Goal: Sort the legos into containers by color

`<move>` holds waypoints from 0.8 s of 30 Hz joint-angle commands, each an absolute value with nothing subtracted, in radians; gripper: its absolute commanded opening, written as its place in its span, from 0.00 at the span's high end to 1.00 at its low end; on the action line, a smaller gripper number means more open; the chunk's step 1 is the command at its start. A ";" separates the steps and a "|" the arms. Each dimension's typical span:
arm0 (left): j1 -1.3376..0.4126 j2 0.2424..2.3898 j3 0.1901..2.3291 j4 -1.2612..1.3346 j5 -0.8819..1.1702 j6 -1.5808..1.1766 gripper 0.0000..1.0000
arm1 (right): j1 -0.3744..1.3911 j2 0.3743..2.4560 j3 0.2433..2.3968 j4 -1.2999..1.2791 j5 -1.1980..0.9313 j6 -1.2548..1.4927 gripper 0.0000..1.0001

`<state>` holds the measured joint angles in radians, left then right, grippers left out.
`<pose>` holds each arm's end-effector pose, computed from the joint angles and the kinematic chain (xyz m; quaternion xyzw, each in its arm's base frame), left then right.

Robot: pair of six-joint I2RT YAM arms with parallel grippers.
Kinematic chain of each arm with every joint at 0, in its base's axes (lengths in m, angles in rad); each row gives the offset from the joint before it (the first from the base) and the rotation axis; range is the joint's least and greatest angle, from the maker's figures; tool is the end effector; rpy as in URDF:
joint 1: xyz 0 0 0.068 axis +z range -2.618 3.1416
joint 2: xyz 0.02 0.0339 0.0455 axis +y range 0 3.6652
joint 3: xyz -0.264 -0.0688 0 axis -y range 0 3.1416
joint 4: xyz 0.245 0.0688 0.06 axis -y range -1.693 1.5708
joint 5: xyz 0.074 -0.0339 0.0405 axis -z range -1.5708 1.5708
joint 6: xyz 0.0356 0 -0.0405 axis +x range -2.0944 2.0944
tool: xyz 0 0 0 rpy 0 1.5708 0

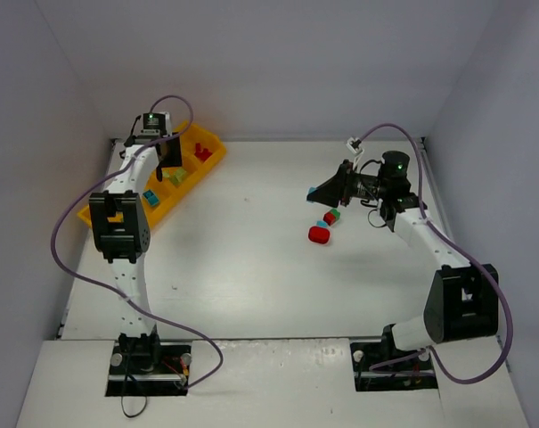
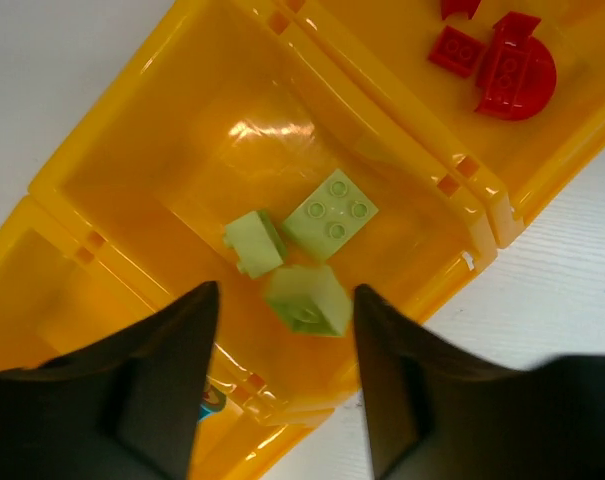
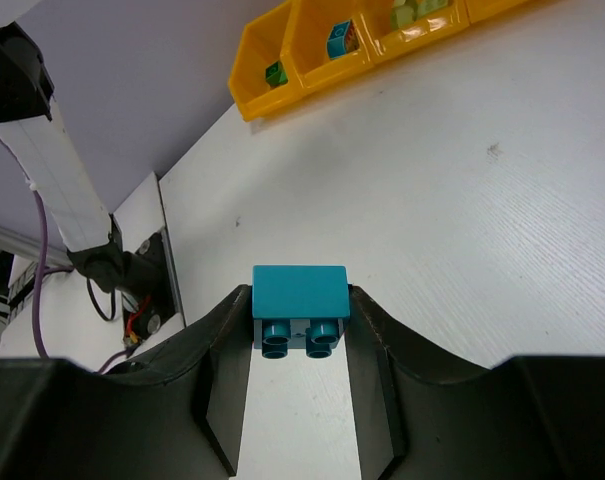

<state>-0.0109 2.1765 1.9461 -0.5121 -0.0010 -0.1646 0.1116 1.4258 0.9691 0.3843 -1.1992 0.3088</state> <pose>0.5033 -0.0055 0.2589 -0.0705 0.9127 -0.0348 0.4009 0.3093 0.0680 0.3143 -0.3230 0.6394 0.5214 0.4637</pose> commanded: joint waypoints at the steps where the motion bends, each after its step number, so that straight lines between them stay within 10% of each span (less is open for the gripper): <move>1: -0.005 2.102 2.031 -0.488 -0.038 -0.149 0.46 | 0.106 1.374 0.973 0.411 -1.195 0.284 0.97; 24: -0.326 1.832 1.919 -0.528 0.793 -0.514 0.31 | 0.344 1.240 1.000 0.190 -0.799 -0.179 0.92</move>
